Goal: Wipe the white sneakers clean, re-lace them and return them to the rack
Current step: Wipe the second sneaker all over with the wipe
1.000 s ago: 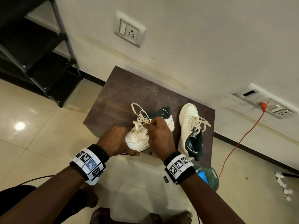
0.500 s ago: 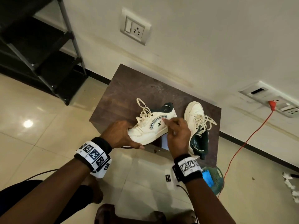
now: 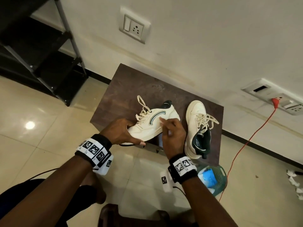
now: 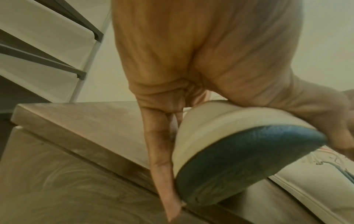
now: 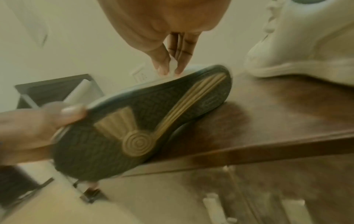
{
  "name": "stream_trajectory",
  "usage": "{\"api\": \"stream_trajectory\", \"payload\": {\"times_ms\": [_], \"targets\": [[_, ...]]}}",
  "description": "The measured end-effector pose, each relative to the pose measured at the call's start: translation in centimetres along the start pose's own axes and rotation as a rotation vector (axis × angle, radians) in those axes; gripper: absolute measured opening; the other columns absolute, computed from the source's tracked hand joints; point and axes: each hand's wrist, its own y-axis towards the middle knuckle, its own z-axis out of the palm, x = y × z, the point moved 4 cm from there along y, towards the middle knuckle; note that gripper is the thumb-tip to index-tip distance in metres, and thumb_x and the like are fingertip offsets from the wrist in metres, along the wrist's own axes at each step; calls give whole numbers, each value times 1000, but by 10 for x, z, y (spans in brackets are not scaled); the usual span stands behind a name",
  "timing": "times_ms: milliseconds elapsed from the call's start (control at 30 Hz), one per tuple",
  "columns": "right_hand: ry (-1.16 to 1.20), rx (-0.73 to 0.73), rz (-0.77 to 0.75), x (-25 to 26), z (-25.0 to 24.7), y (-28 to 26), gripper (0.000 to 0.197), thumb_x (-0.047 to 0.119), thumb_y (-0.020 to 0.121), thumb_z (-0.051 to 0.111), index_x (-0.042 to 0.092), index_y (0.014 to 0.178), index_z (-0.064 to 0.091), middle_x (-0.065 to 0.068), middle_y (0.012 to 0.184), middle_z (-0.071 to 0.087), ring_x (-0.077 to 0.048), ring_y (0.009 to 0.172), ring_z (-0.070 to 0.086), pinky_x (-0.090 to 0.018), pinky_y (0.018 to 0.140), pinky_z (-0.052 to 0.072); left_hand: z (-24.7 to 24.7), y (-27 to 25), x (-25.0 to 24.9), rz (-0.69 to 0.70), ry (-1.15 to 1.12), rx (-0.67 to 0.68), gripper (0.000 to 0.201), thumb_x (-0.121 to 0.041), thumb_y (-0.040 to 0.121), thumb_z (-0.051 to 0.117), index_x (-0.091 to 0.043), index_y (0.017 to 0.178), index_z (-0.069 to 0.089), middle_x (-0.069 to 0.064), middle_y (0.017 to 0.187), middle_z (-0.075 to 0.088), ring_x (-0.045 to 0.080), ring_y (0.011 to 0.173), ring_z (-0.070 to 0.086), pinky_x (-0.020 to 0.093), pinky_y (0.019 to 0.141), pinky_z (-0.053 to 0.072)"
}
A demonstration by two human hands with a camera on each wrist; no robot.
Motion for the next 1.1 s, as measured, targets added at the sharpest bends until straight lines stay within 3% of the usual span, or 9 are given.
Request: {"api": "stream_trajectory", "payload": {"times_ms": [167,333,467,567,733,833,933,1000,1100], "targets": [[29,140,-170,13,7,-28,34,-11,83,67,10,107,78,-5,93,61,-17,85,59,-19,75,46,0,-2,-3,10,-12,6,61,-68,50,90,-15,60,62,-8,51,51,9,48,42,23,48,28],[114,-109,134,-18,-9,0,29,-7,86,65,16,99,79,-4,95,64,-22,85,66,-32,77,56,-5,-2,1,-24,-58,48,60,-70,55,87,-15,68,66,-3,60,62,7,54,50,24,54,35],[87,75,-95,25,11,-45,26,-7,87,68,9,105,78,-4,92,61,-14,85,59,-14,75,44,-6,4,5,-27,-107,85,68,-76,50,83,-15,78,72,-1,68,68,12,58,54,29,59,39],[71,158,-221,22,10,-47,30,-8,86,68,11,107,78,-6,95,60,-15,89,58,-15,77,45,-6,4,6,-16,-108,75,61,-70,53,86,-17,81,74,2,75,72,8,60,56,26,59,40],[159,-111,136,-31,-9,-2,32,-7,87,67,18,104,78,-6,99,62,-9,92,62,-30,80,54,-6,2,4,-26,-100,77,47,-59,62,88,-20,85,76,-7,72,72,6,61,60,18,57,41],[141,-63,60,3,5,-22,25,-3,86,65,12,101,79,-6,97,64,-16,89,62,-24,80,51,-8,5,3,-51,-116,96,54,-61,59,86,-19,91,79,-4,80,76,12,70,65,24,63,45],[106,77,-132,41,20,-62,23,-7,85,70,7,102,78,-6,96,64,-15,91,58,-10,83,40,-8,7,4,-39,-130,115,59,-67,50,87,-20,84,78,-6,72,72,2,59,56,21,58,41],[103,111,-188,32,18,-61,22,-9,82,73,6,97,79,-7,95,63,-17,91,58,-12,82,41,-8,9,7,-37,-147,122,71,-74,39,86,-20,85,78,-4,75,74,2,62,57,23,60,43],[115,38,-40,-8,0,-29,26,-9,80,74,12,93,81,-6,95,64,-20,89,62,-20,77,48,-8,8,7,-56,-99,154,65,-67,44,90,-23,90,78,-9,79,76,5,71,66,21,62,48]]}}
